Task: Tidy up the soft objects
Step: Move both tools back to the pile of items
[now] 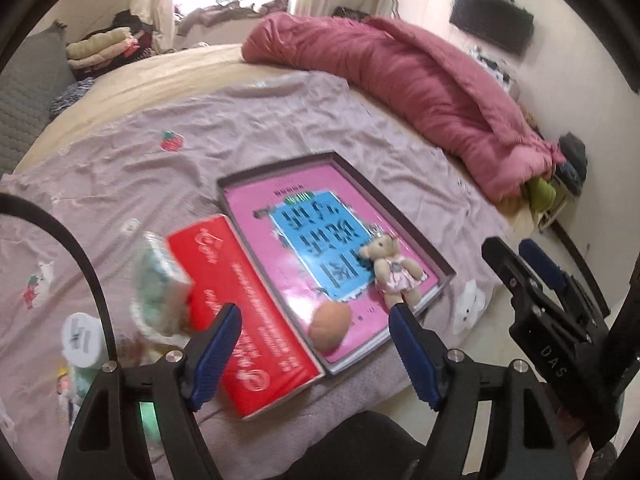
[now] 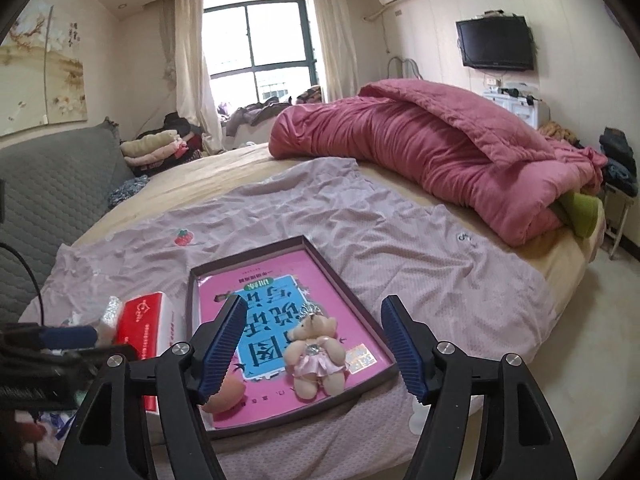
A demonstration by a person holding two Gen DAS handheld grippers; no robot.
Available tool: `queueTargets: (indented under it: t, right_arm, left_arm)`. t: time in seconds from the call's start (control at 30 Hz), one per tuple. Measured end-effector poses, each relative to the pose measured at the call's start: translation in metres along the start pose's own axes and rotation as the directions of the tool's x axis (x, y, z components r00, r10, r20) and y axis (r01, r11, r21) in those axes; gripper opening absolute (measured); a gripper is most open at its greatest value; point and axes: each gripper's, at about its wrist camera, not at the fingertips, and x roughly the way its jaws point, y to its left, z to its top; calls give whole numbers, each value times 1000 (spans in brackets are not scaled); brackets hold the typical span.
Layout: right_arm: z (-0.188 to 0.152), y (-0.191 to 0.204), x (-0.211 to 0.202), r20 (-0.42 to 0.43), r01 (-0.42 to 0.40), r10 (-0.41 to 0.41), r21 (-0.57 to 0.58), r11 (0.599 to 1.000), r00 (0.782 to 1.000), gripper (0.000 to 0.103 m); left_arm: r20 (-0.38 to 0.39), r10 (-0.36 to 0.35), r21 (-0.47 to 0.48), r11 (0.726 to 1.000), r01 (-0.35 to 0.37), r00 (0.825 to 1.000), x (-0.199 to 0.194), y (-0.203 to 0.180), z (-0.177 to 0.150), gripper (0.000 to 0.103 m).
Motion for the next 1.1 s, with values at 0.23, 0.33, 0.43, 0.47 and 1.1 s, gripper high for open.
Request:
queueTargets:
  t: [0.23,0.33,0.43,0.47,1.1]
  right_arm:
    - [8,26,-17,27,-42,44,-49,998,999,72]
    - [11,42,-24,32,-82,85,-75,994,996,73]
    - [12,61,-30,33,-119,123,-108,987,992,74]
    - [11,68,-33,33,-127,132,-120,985,991,74]
    - [-16,170,-50,-57,-277,273,-304,911,960,74]
  left_arm:
    - [47,45,-56,998,-42,998,-37,34,-9,76]
    - [64,51,-99,994,-44,997,-55,56,-16,76]
    - [79,69,-136,989,-58,995,-70,75,-22,76]
    - [86,79,-149,987,-65,993,-77,83,-25,76]
    - [42,203,-367,914,-173,978,-130,218,-111,77]
